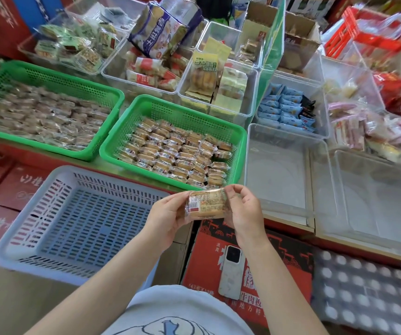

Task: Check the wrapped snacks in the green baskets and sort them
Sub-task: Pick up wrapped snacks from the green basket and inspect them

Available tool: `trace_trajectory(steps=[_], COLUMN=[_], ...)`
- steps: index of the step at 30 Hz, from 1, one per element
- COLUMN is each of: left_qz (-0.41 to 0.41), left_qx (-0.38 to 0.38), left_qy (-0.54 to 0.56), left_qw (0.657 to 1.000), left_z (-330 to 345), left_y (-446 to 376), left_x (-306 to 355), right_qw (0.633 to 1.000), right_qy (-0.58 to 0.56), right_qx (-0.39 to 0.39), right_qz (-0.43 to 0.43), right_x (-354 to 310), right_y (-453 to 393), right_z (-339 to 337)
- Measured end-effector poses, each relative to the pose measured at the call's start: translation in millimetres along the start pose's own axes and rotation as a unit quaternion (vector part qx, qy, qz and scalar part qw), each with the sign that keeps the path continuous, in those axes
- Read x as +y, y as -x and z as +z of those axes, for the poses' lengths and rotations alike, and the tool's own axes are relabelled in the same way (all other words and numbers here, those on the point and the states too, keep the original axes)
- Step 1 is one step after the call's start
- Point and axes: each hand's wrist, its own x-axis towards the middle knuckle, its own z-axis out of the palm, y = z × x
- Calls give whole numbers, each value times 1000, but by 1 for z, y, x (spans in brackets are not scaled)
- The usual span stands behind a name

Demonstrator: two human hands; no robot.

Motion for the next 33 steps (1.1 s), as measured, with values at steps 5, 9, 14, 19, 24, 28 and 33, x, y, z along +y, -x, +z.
trace_trajectory(steps=[5,9,14,19,24,28,33], left_qz=[76,251,409,440,442,421,417], left_qx=[-3,-62,-30,-42,-33,-9,29], left_qy=[-139,-380,-462,-503,-529,-534,-535], left_qw=[987,888,786,743,724,733,735], left_z=[-10,-16,-34,-36,-32,-29,-28], left_y=[7,20,14,11,7,1,-7], left_x=[6,10,1,0,6,13,22], right_qw=[997,993,990,990,996,999,990], right_qy=[-53,-94,-107,-91,-45,37,119], right_qx=[5,16,21,42,49,12,-45], right_qz=[46,71,88,95,61,9,-66], right_x=[3,4,4,6,9,8,5], right_y=[5,5,5,1,-3,0,-1], right_z=[-1,0,7,5,8,11,11])
